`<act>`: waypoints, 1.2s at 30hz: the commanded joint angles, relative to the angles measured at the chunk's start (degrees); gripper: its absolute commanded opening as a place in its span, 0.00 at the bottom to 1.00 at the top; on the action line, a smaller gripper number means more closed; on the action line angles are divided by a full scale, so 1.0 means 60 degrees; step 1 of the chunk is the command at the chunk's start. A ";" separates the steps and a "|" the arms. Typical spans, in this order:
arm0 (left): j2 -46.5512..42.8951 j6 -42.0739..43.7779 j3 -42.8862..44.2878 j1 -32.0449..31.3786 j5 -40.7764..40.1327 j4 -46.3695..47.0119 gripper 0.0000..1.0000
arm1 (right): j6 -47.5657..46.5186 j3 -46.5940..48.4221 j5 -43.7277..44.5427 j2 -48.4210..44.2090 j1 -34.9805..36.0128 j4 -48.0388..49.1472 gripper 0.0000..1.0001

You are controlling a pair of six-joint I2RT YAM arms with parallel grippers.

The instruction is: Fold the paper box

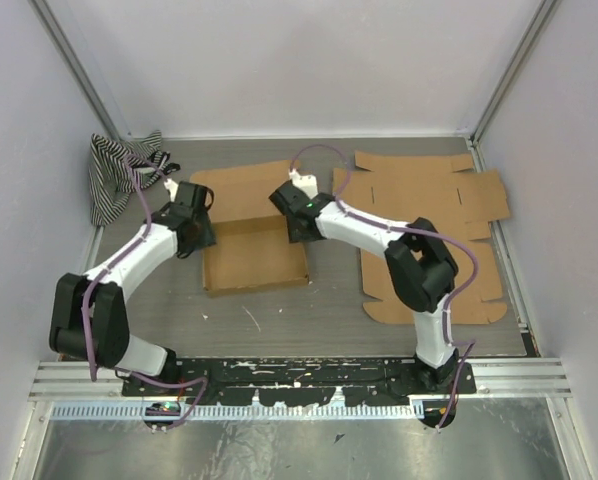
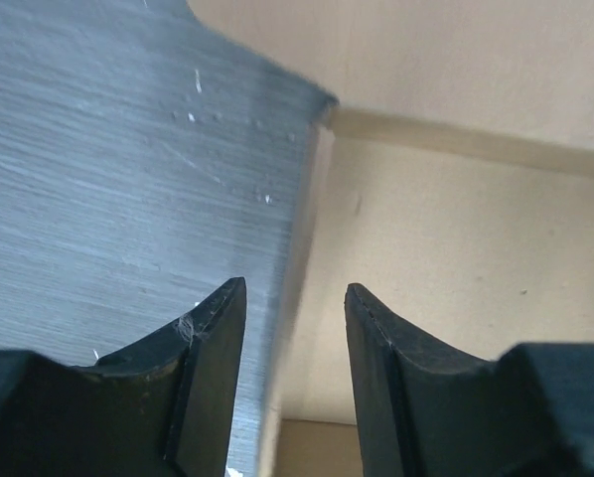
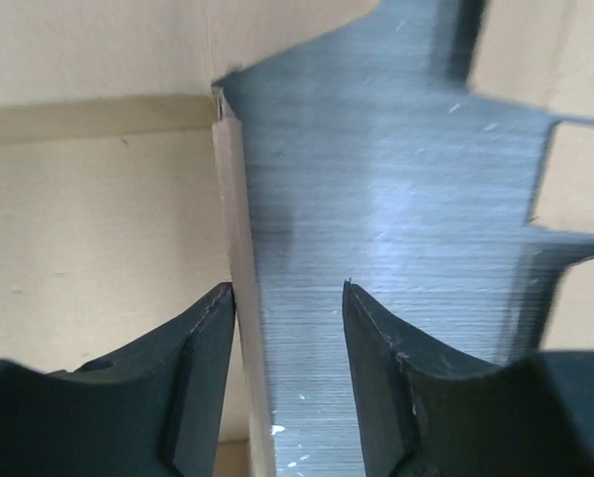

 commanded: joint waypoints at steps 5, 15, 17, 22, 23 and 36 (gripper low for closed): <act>-0.0662 -0.0204 0.1046 0.2300 0.1705 0.0459 0.55 | -0.1400 0.1246 -0.2329 -0.1811 -0.2398 0.0749 0.59; 0.1543 -0.0724 0.2425 0.3692 0.3335 0.1030 0.53 | -0.2669 0.4130 -0.5790 0.0907 -0.3876 0.0499 0.68; 0.1784 -0.0848 0.2507 0.3690 0.3818 0.1363 0.53 | -0.2719 0.4421 -0.6087 0.1284 -0.3919 0.0514 0.69; 0.2477 -0.0831 0.3086 0.3694 0.3894 0.1104 0.53 | -0.2768 0.4760 -0.6610 0.1973 -0.3978 0.0486 0.70; 0.2606 -0.0797 0.3186 0.3687 0.3911 0.1036 0.53 | -0.2771 0.4833 -0.6748 0.2084 -0.3970 0.0478 0.70; 0.3878 -0.0704 0.4044 0.3686 0.4243 0.0584 0.51 | -0.2777 0.5005 -0.8047 0.2576 -0.3981 0.0610 0.56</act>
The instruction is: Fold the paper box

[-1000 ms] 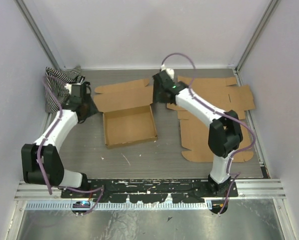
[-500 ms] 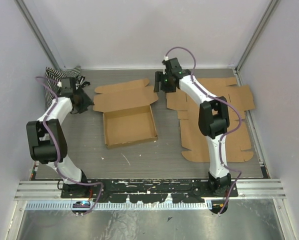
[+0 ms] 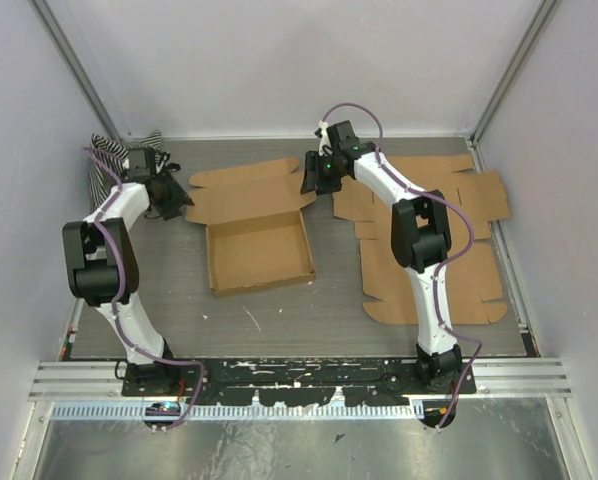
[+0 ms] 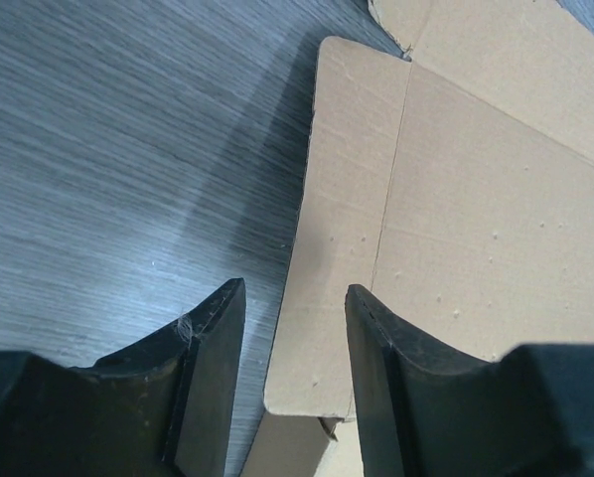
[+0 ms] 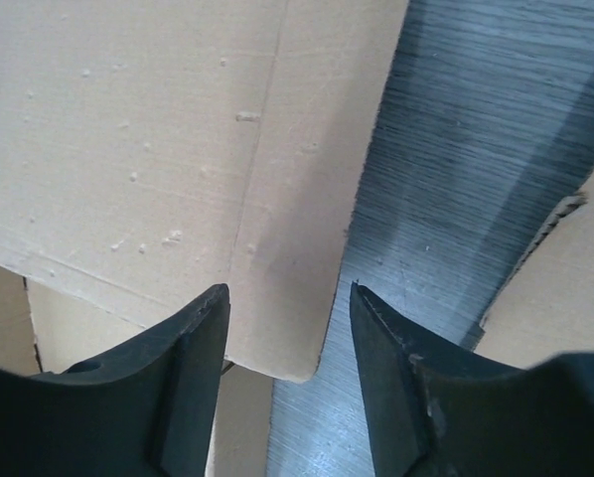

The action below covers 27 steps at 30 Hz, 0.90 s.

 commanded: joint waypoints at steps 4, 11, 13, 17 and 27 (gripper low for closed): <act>0.0502 0.0060 0.0528 -0.0026 0.0448 -0.0197 0.51 | 0.0010 0.0525 -0.0746 -0.0072 -0.0023 0.0303 0.45; 0.0585 0.0076 0.0777 -0.0247 0.0576 -0.0151 0.48 | 0.0039 0.0543 -0.0815 -0.0138 -0.0012 0.0293 0.29; 0.0646 0.0113 0.0955 -0.0332 0.0573 -0.0256 0.47 | 0.0042 0.0530 -0.0851 -0.0178 -0.0011 0.0271 0.27; 0.0710 0.0197 0.1271 -0.0512 0.0550 -0.0398 0.44 | 0.0028 0.0495 -0.0903 -0.0318 -0.0001 0.0278 0.25; 0.1289 0.0476 0.2061 -0.0831 0.0199 -0.0996 0.39 | -0.0017 0.0720 -0.0901 -0.0063 0.0041 -0.0016 0.25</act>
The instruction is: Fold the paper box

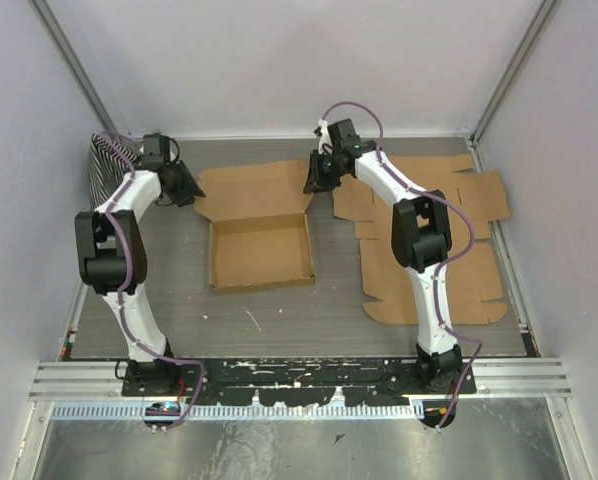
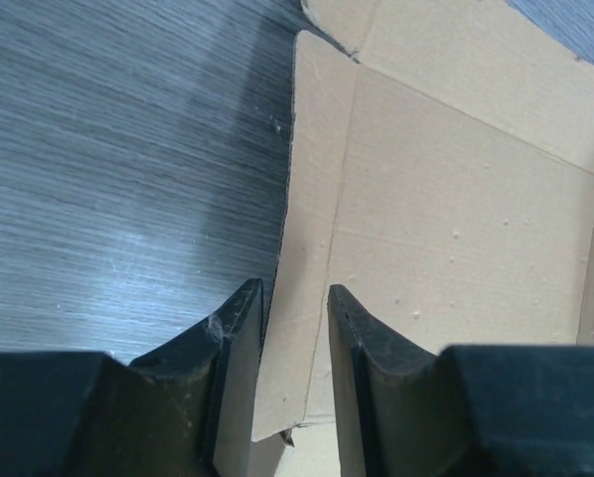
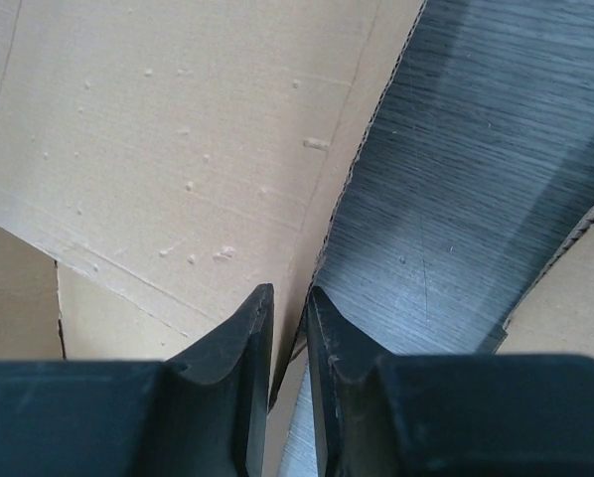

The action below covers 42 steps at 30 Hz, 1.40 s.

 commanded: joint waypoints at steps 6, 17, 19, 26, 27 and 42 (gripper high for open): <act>0.0714 0.0608 0.1025 -0.0296 -0.0357 -0.1018 0.12 | -0.0083 0.0630 -0.0023 -0.0062 0.0103 -0.0074 0.24; -0.1013 0.1122 -0.0531 -0.0408 0.0181 0.1119 0.00 | -0.0208 0.0319 0.0833 -0.1085 0.0064 -0.0012 0.36; -0.1490 0.1390 -0.0959 -0.0541 0.0175 0.1683 0.00 | -0.0258 0.0366 0.0876 -0.1210 0.0060 -0.0056 0.40; -0.3202 0.2309 -0.2523 -0.0973 0.0087 0.3695 0.00 | -0.0679 0.0598 0.1293 -0.1364 -0.0065 -0.0566 0.52; -0.3517 0.2473 -0.2905 -0.1028 0.0005 0.4221 0.00 | -0.0727 0.0609 0.1315 -0.1421 -0.0123 -0.0602 0.52; -0.5916 0.3505 -0.6659 -0.1579 0.0434 0.9919 0.00 | -0.1710 0.0394 0.0252 -0.1997 -0.0645 -0.0533 0.50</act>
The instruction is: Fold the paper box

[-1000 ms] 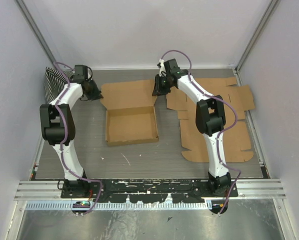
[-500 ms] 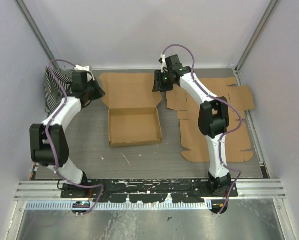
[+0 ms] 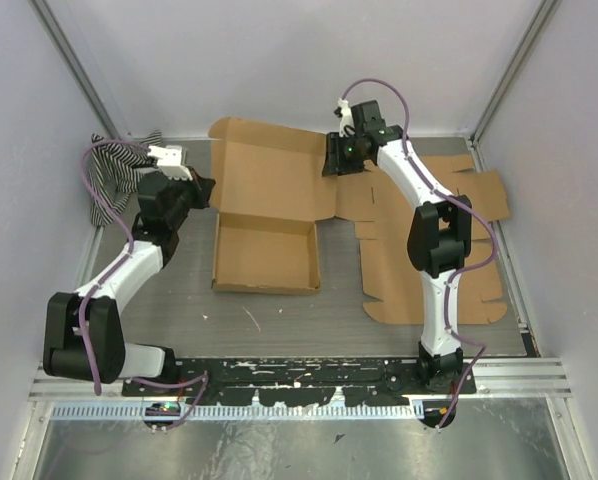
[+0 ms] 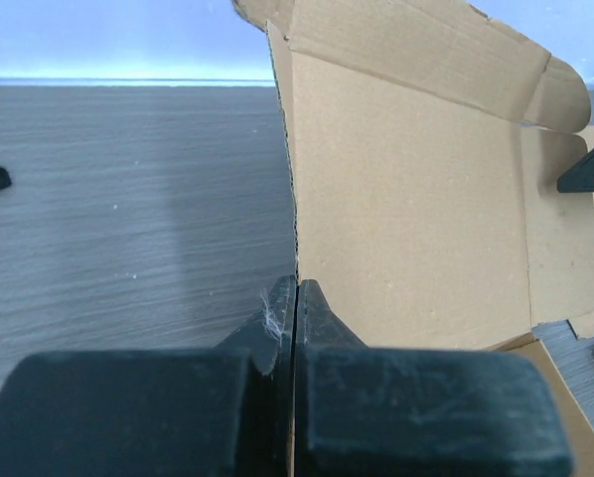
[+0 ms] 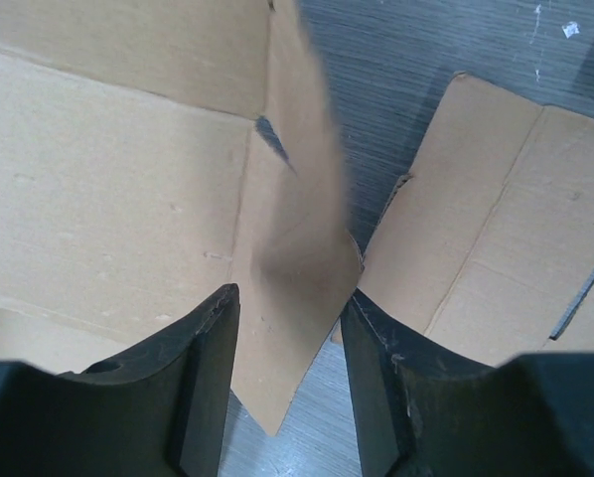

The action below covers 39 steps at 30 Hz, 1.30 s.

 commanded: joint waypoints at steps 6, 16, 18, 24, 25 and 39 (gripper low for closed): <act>-0.0460 0.0425 -0.0547 -0.0053 0.0377 0.2328 0.00 | -0.0630 0.0348 -0.1556 -0.0809 0.0024 0.0507 0.47; -0.0692 0.0560 -0.1327 -0.0082 0.0459 0.3870 0.00 | -0.0478 0.1279 -0.1713 -0.0080 -0.0095 0.0475 0.41; -0.0699 0.0630 -0.1454 -0.0079 0.0388 0.4050 0.00 | -0.0337 0.1485 -0.1619 0.0079 -0.0141 0.0482 0.33; -0.0703 0.0625 -0.1457 -0.0097 0.0256 0.4035 0.00 | 0.0145 0.1387 -0.0699 0.0093 -0.0159 0.0598 0.01; -0.0699 0.0637 -0.1448 -0.0110 0.0216 0.3985 0.00 | 0.0238 0.1142 -0.0474 -0.0009 -0.0158 0.0716 0.01; -0.1258 0.0940 0.1271 -0.0228 -0.3144 -0.2020 0.64 | -0.0424 -0.2472 0.0673 -0.2383 0.0596 0.4113 0.01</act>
